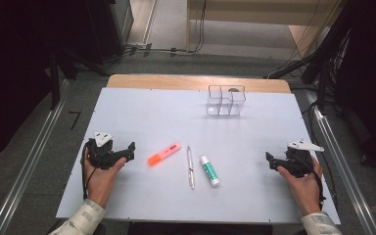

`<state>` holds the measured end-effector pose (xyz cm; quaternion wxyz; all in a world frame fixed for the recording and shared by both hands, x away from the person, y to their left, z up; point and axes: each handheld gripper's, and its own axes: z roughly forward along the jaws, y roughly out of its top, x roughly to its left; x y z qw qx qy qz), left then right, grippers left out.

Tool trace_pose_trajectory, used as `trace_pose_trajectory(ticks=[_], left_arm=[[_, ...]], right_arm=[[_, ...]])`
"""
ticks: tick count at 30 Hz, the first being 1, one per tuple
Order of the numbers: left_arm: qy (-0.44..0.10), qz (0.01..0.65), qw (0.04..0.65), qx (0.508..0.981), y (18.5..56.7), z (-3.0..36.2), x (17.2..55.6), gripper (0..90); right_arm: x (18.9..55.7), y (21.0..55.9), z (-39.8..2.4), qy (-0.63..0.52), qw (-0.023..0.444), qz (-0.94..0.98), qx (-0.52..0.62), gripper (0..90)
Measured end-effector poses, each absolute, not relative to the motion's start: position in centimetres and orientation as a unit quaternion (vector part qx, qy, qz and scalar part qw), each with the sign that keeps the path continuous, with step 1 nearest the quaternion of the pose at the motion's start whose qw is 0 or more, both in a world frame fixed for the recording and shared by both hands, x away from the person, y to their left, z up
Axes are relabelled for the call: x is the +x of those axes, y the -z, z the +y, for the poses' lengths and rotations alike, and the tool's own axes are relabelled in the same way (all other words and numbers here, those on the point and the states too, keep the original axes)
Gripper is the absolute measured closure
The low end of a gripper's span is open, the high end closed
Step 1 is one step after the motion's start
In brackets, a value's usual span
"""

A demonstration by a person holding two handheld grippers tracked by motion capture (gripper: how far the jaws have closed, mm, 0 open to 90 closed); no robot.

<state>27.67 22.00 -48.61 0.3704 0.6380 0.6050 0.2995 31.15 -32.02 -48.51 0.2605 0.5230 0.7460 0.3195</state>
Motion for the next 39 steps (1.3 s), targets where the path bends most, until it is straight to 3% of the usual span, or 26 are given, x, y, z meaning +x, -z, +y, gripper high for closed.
trace_pose_trajectory(ticks=[5, 11, 22, 29, 39], left_arm=[[-0.292, 0.611, 0.371, 0.636, 48.4, 21.2, 28.9, 5.5], [-0.295, 0.603, 0.366, 0.645, 47.5, 18.5, 33.4, 6.4], [-0.291, 0.599, 0.368, 0.648, 46.7, 16.0, 37.9, 8.6], [-0.298, 0.585, 0.368, 0.658, 46.9, 13.5, 41.2, 18.2], [-0.29, 0.563, 0.362, 0.684, 47.5, 9.5, 45.1, 21.5]], right_arm=[[32.4, 48.1, -32.3, -0.323, 0.266, 0.74, 0.526, 13.9], [36.0, 46.7, -32.1, -0.327, 0.3, 0.724, 0.528, 14.4], [40.3, 46.5, -31.1, -0.326, 0.305, 0.721, 0.53, 16.6], [43.9, 46.4, -30.2, -0.329, 0.303, 0.719, 0.533, 25.0], [47.9, 47.3, -29.3, -0.331, 0.288, 0.715, 0.544, 30.4]])
